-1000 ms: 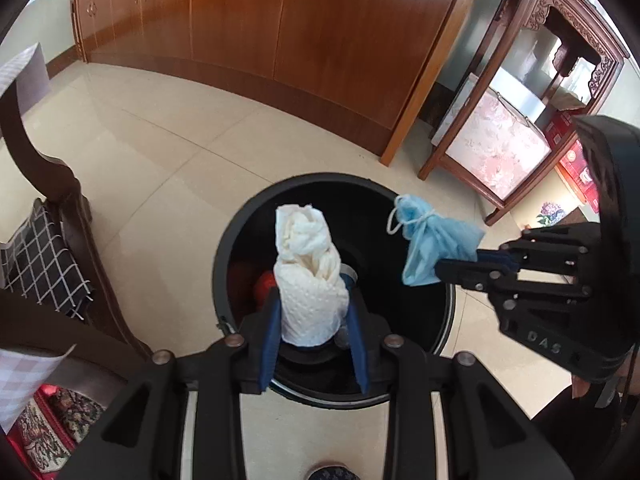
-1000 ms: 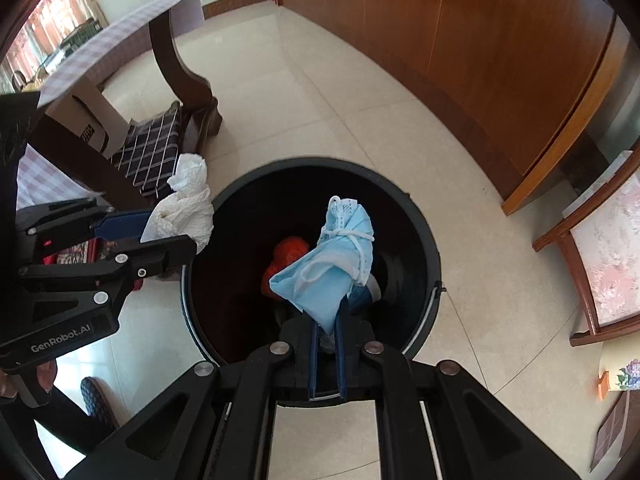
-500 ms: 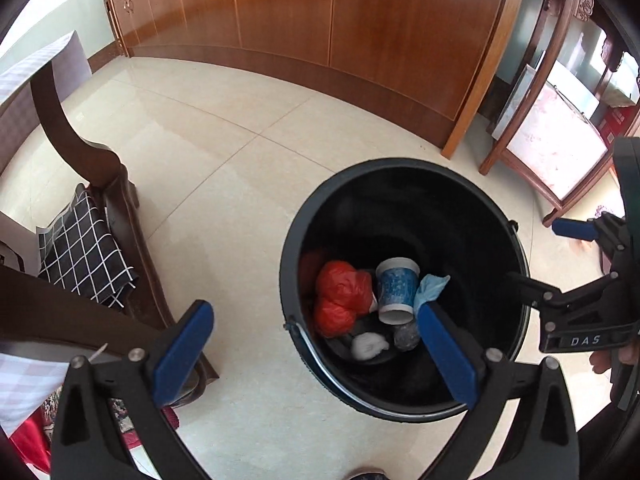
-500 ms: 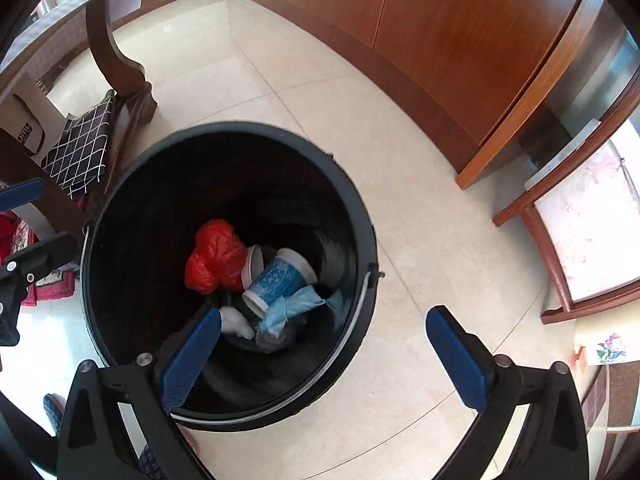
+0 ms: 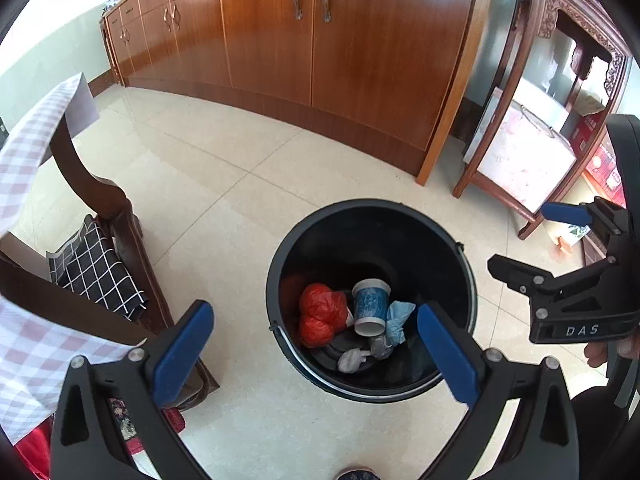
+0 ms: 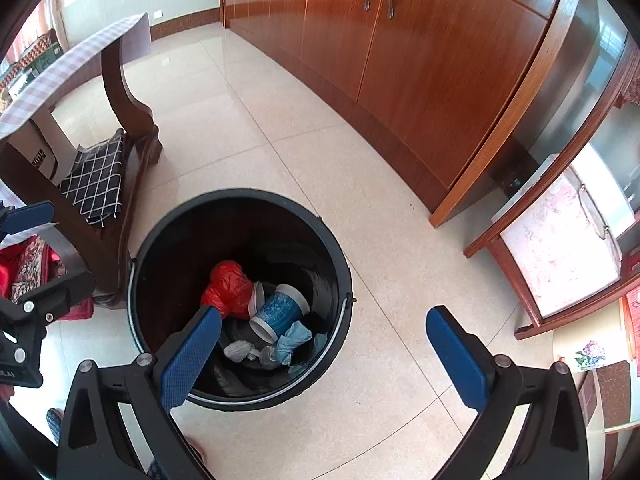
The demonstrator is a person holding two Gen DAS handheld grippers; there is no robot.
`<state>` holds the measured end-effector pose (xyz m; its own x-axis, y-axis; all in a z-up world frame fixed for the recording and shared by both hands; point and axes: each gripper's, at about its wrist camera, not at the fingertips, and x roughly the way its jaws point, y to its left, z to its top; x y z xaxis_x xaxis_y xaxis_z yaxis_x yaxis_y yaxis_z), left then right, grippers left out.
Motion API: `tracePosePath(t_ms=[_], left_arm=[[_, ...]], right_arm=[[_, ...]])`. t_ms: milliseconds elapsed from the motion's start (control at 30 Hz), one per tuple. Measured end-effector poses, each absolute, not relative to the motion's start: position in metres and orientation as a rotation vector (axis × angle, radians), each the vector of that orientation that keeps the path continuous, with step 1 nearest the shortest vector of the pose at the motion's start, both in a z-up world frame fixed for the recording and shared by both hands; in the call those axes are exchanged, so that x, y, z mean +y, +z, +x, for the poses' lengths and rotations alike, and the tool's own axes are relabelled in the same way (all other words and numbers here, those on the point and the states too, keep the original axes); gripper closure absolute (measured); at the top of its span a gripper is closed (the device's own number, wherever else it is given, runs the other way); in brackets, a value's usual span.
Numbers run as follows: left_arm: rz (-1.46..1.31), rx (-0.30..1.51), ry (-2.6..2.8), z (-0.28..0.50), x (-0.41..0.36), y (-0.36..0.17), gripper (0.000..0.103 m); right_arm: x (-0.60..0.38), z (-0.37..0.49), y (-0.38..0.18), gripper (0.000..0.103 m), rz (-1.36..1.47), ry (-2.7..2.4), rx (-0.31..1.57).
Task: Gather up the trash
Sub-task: 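Move both open grippers back toward the table items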
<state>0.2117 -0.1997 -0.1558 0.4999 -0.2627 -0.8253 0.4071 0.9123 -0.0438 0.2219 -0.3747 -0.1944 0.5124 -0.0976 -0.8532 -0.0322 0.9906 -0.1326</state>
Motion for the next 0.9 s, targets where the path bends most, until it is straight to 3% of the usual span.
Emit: tracePosePath(t_ms=[533, 900], left_arm=[[0.092, 0.789, -0.343, 0.177, -0.15, -0.075, 0.001], [0.017, 0.719, -0.146, 0.168, -0.07, -0.048, 0.001]], right_arm=[[-0.333, 0.181, -0.102, 0.0, -0.139, -0.014, 0.849], [-0.258, 0.192, -0.062, 0.0, -0.091, 0.093, 0.731]])
